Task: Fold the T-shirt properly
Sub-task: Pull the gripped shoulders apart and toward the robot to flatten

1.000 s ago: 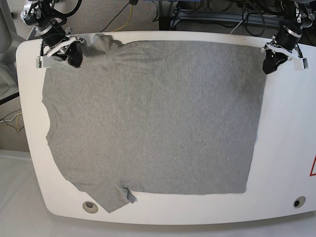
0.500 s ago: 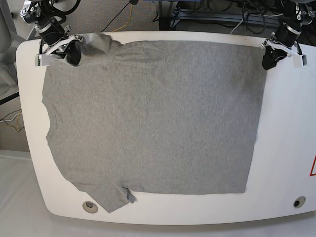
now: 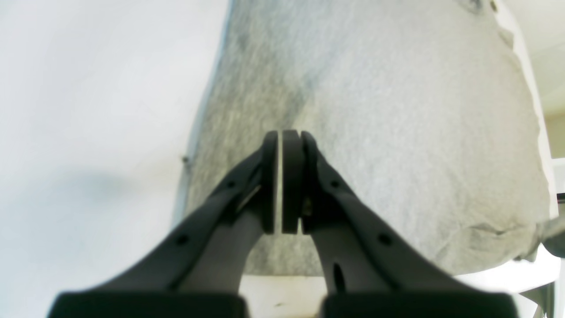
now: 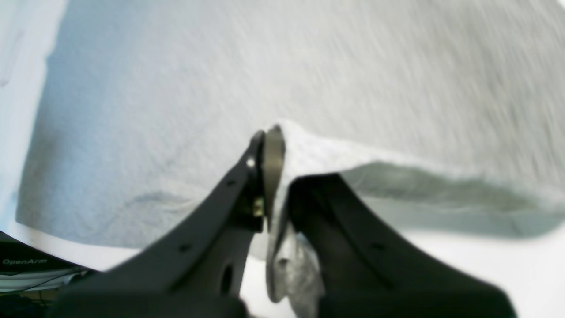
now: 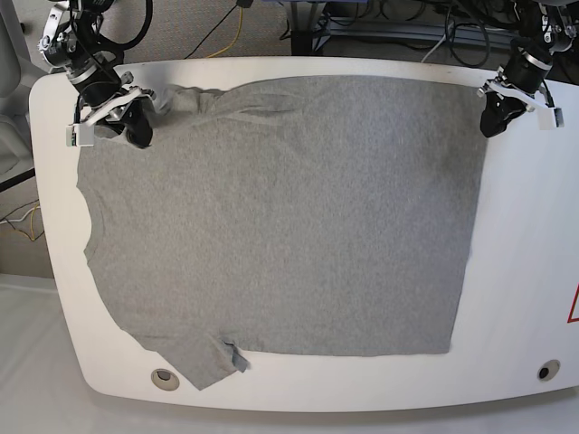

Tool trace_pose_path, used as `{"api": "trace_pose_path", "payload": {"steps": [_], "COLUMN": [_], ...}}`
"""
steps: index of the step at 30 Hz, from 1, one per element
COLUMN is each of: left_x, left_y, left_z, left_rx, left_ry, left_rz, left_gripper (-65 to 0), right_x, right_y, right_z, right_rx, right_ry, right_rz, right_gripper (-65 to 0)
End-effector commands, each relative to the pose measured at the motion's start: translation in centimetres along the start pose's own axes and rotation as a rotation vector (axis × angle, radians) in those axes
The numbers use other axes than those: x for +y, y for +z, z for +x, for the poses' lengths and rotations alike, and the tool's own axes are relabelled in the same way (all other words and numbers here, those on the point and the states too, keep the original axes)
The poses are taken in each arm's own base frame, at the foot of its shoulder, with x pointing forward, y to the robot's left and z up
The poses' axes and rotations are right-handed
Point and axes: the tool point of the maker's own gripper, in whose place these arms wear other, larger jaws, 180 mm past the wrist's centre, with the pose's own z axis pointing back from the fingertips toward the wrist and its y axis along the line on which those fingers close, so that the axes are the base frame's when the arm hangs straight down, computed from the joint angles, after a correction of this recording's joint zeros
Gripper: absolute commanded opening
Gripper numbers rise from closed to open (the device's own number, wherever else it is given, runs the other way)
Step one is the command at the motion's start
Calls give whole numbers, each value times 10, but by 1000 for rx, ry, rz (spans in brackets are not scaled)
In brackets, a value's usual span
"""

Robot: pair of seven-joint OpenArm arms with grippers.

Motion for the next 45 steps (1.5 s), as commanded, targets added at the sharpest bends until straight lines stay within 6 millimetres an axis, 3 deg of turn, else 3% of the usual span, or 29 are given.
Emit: {"api": "trace_pose_path", "payload": {"steps": [1,7,11,19,31,45], "left_x": [-4,-9,-10,-6,3,-12], "left_y": [6,6,10,14,17,20], "left_z": [9,0,3,10,8,-9], "left_rx": [-16,38,71,58,-3,26], "left_ry": [-26,-50,-98,-119,-82,-65], "left_rz": [-16,-31,-46,-38,-14,-60], "left_gripper": [-650,-404,-287,-299,-247,-293], "right_x": [2,4,0,-4,1,0], "right_y": [3,2,7,10,6,2], "right_z": [11,11,12,10,5,7], "right_rx": [-35,-41,-41,-37,-15,-5], "right_ry": [22,18,31,32,26,53], "right_rz": [12,18,7,-3,11,0], "right_gripper": [-650,-650,-650,-650,-650,-650]}}
